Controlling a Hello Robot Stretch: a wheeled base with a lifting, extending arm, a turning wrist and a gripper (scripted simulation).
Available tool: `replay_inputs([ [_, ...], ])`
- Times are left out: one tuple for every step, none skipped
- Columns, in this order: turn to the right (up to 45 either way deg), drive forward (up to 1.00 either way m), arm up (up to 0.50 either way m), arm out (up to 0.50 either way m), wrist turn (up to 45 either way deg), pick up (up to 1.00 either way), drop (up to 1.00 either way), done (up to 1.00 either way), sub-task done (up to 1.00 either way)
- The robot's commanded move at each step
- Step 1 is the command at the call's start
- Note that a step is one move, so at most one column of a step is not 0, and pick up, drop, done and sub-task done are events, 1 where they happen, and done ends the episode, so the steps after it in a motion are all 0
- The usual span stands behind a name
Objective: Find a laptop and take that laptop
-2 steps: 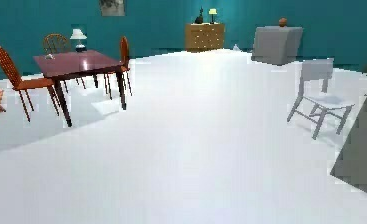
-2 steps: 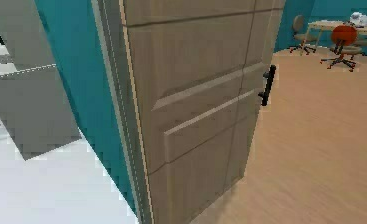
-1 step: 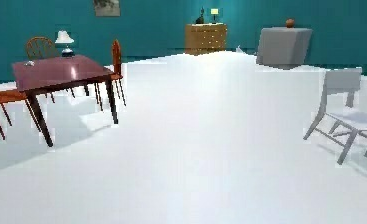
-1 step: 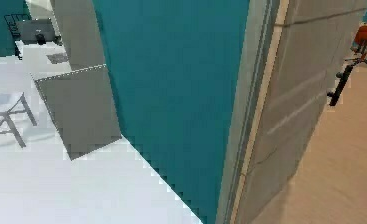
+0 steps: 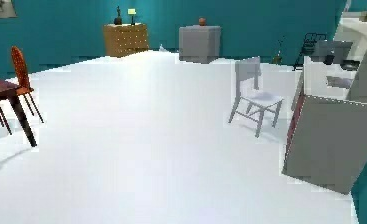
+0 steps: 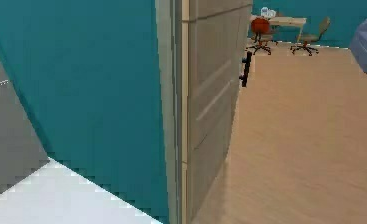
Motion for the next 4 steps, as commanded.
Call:
replay_inputs([
  [0.0, 1.0, 0.0, 0.0, 0.0, 0.0, 0.0, 0.0, 0.0],
  [0.0, 1.0, 0.0, 0.0, 0.0, 0.0, 0.0, 0.0, 0.0],
  [3.0, 0.0, 0.0, 0.0, 0.0, 0.0, 0.0, 0.0, 0.0],
  [0.0, 0.45, 0.0, 0.0, 0.0, 0.0, 0.0, 0.0, 0.0],
])
